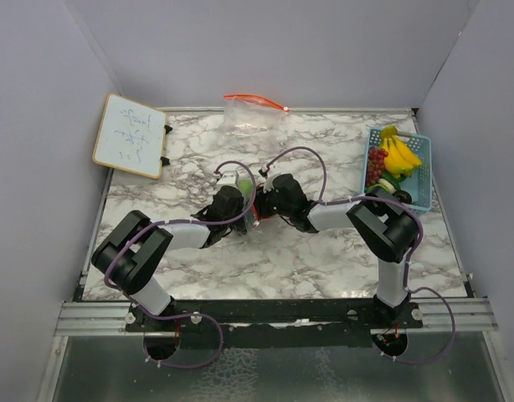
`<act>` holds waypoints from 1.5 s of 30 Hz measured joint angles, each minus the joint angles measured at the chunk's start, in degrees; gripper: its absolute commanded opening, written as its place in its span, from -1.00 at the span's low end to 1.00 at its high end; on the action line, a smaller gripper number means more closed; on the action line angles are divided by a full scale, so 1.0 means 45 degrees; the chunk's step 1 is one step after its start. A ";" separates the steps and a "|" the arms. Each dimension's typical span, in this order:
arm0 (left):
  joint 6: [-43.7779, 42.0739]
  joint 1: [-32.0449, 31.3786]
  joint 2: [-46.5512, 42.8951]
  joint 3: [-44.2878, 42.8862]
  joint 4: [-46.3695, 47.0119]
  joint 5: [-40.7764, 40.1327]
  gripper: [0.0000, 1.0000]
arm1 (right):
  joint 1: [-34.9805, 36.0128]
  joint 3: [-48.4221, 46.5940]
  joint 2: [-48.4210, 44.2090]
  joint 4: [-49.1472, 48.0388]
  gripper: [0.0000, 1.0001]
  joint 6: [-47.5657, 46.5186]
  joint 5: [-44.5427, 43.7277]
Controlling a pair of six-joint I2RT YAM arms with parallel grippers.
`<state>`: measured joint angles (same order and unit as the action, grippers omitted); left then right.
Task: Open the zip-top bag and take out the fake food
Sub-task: Pick up the fake fruit from the zipper food storage bag, then place the fake fruit in the bin.
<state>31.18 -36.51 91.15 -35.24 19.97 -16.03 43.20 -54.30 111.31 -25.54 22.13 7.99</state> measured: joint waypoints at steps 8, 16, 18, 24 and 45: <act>0.0000 0.0000 0.0112 -0.0121 -0.0214 -0.0010 -1.00 | 0.0053 -0.0010 -0.0437 0.0855 -0.97 -0.0087 -0.0593; 0.0000 0.0053 0.0136 -0.0204 -0.0578 -0.0044 -1.00 | 0.0019 0.0578 -0.2429 0.2701 -0.97 -0.0661 -0.1715; 0.0000 0.0102 0.0112 -0.0238 -0.0675 -0.0078 -1.00 | -0.0112 0.0947 -0.3259 0.2919 -0.97 -0.0767 -0.1928; 0.0000 0.0209 0.0053 -0.0238 -0.0840 -0.0155 -1.00 | -0.0962 0.1914 -0.5867 0.3492 -0.97 -0.0971 -0.2249; -0.0005 0.0267 0.0058 -0.0238 -0.0821 -0.0112 -1.00 | -0.7713 0.2103 -1.0263 0.4575 -0.97 -0.1326 -0.1821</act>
<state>31.16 -35.31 91.42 -36.32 16.27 -16.53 8.49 -44.84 65.12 -4.95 16.16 -0.21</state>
